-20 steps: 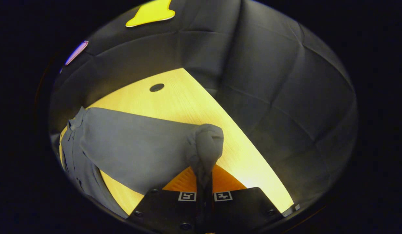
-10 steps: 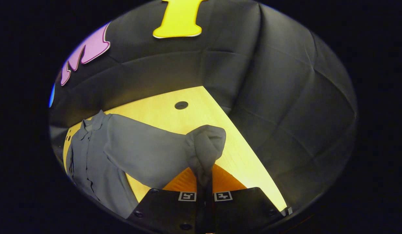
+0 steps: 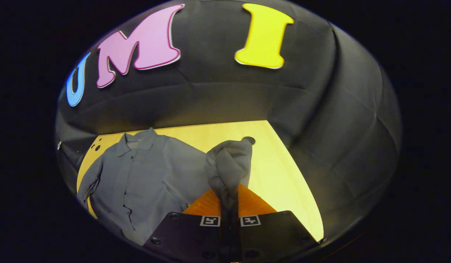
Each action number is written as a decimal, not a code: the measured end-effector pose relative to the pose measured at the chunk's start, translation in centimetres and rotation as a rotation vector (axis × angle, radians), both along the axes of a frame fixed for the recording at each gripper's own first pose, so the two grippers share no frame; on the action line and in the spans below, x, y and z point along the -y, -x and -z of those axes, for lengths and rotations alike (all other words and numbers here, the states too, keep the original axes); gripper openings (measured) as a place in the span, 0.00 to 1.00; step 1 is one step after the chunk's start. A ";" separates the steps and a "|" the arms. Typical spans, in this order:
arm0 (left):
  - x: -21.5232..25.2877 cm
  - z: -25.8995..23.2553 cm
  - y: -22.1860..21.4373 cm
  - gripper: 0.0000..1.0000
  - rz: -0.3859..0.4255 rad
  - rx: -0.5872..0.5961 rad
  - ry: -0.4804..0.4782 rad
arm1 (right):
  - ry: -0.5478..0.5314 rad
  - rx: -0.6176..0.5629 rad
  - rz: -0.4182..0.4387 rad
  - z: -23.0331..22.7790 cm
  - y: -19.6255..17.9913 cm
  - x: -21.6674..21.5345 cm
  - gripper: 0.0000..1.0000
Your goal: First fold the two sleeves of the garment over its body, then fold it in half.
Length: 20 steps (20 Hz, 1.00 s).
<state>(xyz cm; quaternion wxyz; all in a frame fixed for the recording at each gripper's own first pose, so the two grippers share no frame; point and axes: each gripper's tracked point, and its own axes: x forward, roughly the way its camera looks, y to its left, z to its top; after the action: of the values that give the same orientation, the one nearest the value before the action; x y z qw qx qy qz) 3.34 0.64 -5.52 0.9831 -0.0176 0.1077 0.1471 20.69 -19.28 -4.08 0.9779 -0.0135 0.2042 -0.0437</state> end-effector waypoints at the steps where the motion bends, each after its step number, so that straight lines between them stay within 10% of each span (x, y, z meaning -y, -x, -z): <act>1: -0.7 -0.3 0.4 0.96 -0.016 0.006 -0.020 | 0.011 0.006 -0.024 -0.6 -0.2 -1.3 0.05; 8: -2.7 -2.3 1.6 0.96 -0.022 0.058 -0.074 | 0.081 0.018 -0.214 -3.0 -3.5 -13.5 0.05; 20: -12.2 0.0 6.4 0.96 -0.253 0.017 0.086 | 0.176 -0.098 -0.550 3.1 -6.1 -36.8 0.05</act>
<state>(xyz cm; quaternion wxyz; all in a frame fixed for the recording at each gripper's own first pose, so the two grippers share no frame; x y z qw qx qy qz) -3.02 12.81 -5.57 0.9558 -0.0746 0.1028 0.2652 26.78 17.56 -7.21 0.9370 -0.1551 0.2353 0.2064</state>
